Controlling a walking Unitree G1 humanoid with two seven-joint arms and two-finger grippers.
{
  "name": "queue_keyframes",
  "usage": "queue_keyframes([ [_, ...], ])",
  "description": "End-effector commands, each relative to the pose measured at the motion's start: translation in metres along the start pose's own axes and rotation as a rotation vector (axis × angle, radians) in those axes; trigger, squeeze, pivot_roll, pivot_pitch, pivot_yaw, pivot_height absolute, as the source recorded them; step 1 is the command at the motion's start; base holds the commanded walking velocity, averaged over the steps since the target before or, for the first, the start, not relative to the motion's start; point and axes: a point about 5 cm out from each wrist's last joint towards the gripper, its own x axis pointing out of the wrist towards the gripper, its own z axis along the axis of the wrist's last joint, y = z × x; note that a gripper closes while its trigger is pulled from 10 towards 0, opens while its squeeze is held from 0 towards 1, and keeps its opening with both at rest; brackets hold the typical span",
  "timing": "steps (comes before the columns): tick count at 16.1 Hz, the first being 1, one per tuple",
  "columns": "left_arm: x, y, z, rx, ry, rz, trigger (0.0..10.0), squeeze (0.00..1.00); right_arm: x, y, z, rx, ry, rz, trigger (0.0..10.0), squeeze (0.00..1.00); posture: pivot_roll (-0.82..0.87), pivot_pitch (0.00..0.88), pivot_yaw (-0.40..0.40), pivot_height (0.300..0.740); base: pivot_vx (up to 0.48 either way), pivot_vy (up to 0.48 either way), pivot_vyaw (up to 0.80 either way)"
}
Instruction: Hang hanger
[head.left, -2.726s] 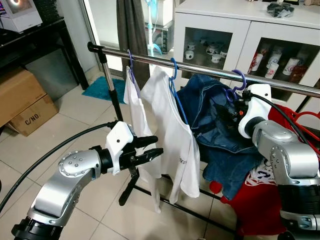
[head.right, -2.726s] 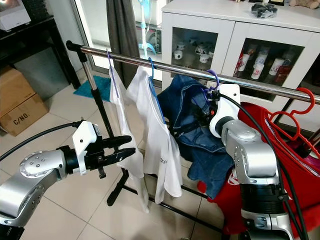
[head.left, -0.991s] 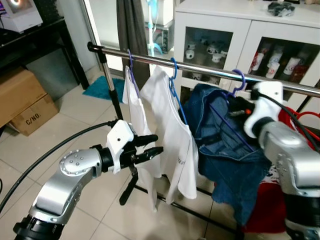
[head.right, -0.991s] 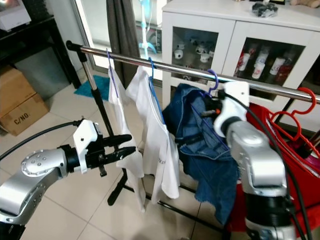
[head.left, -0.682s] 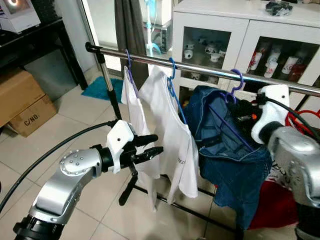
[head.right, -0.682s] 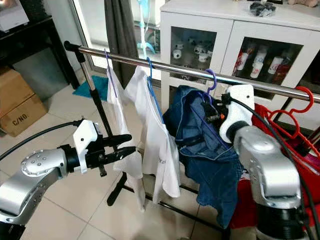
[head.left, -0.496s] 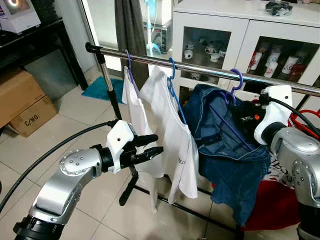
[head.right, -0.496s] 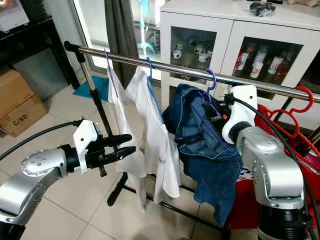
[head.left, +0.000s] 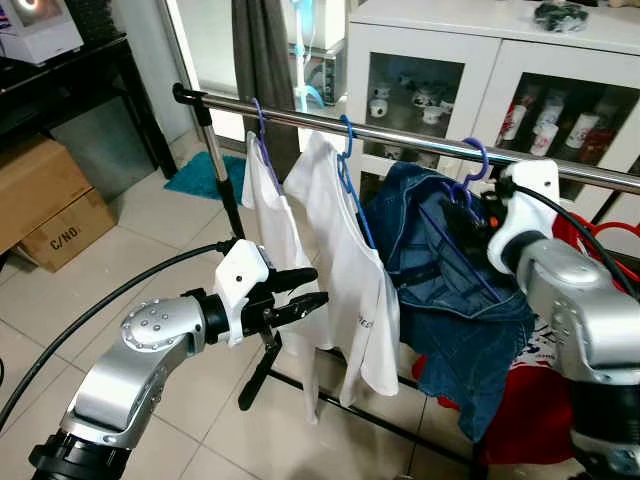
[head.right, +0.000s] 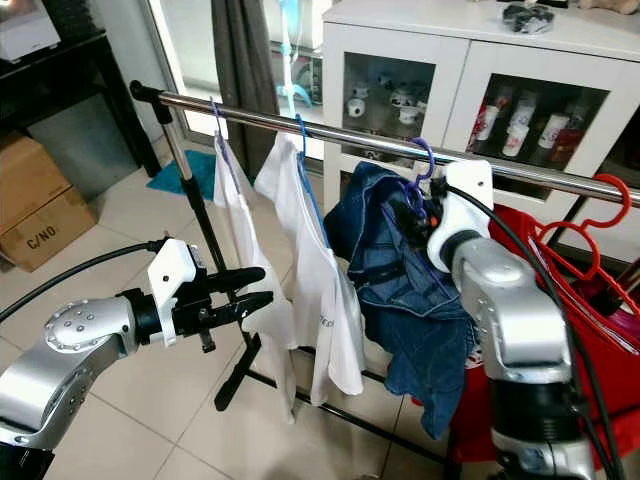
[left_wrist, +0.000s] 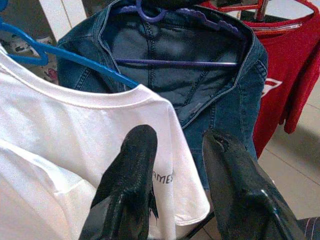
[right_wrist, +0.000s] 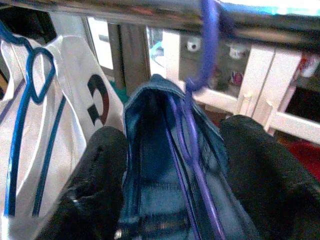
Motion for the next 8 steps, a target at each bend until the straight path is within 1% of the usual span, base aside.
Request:
queue_keyframes([
  [1, 0.0, 0.0, 0.001, 0.016, 0.008, 0.008, 10.0, 0.0, 0.006, 0.003, 0.002, -0.037, -0.02, 0.001, 10.0, 0.0, -0.05, 0.014, 0.041, 0.74, 0.0, 0.0, 0.0],
  [3, 0.0, 0.0, 0.0, 0.016, 0.008, 0.01, 10.0, 0.0, 0.015, 0.004, 0.0, -0.064, -0.01, -0.023, 10.0, 0.0, -0.04, 0.013, 0.038, 0.74, 0.0, 0.0, 0.0],
  [5, -0.001, 0.0, 0.0, 0.016, 0.01, 0.012, 10.0, 0.0, 0.019, 0.001, -0.001, -0.06, 0.0, -0.054, 10.0, 0.0, -0.04, 0.014, 0.037, 0.74, 0.0, 0.0, 0.0],
  [8, -0.001, 0.001, 0.0, 0.016, 0.012, 0.013, 10.0, 0.0, 0.023, -0.001, -0.003, -0.05, -0.002, -0.055, 10.0, 0.0, -0.04, 0.017, 0.041, 0.74, 0.0, 0.0, 0.0],
])
